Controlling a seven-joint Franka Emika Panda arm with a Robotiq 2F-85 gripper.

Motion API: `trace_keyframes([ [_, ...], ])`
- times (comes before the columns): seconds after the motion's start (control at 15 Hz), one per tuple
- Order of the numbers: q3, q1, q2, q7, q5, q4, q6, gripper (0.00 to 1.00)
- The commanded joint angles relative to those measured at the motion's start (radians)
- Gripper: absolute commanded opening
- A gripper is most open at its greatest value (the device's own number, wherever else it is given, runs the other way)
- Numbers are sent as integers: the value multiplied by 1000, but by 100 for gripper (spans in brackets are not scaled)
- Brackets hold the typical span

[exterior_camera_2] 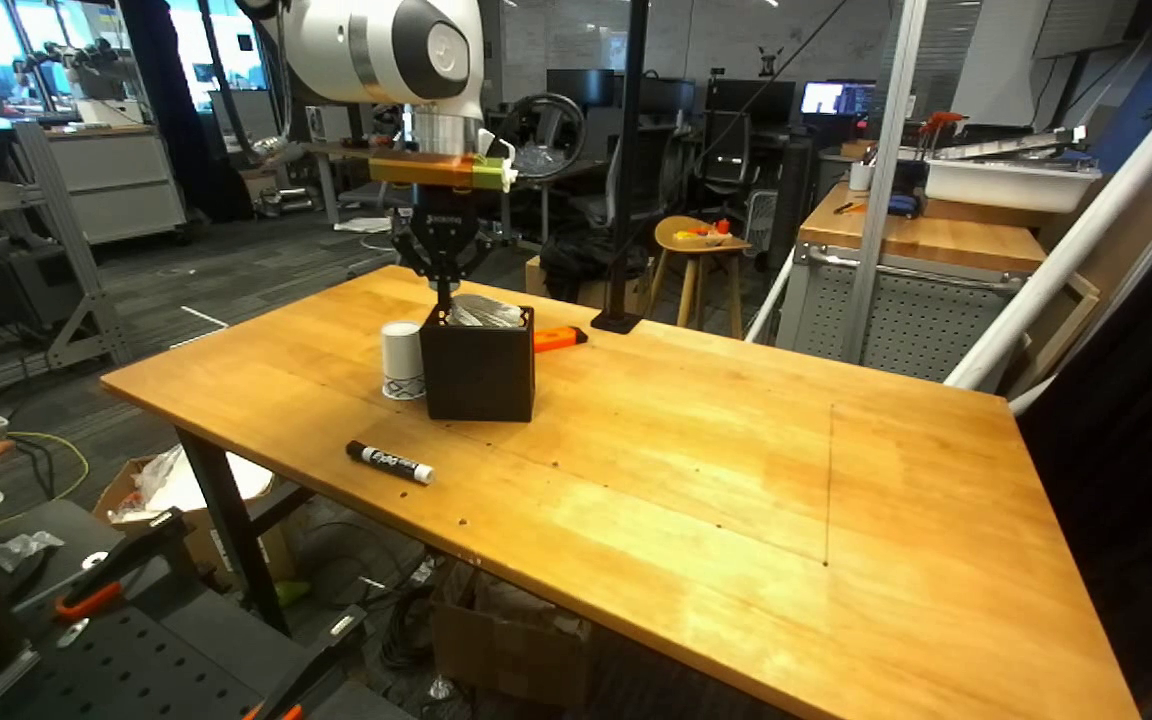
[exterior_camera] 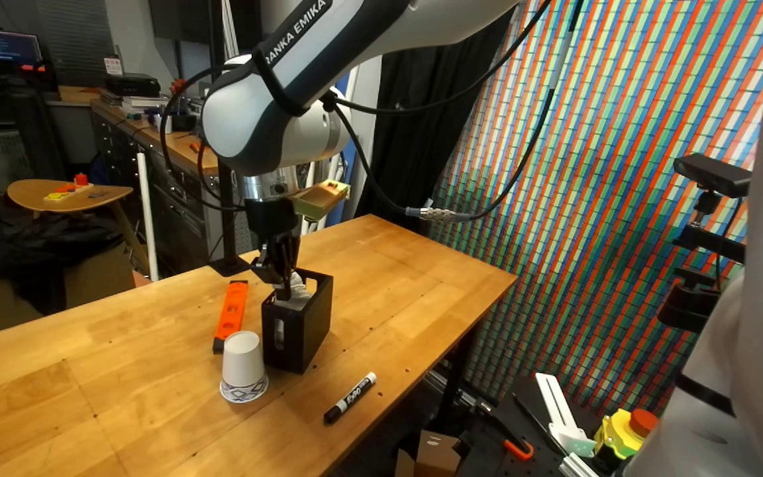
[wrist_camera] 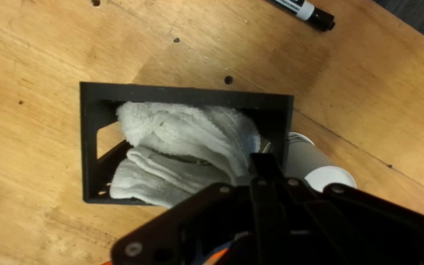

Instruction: Pick up the towel and put it in the box

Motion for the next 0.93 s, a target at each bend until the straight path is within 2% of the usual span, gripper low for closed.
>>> trace_keyframes([
  [0.0, -6, -22, 30, -21, 11, 52, -6, 1],
  [0.87, -29, -93, 126, -30, 18, 130, -22, 1],
])
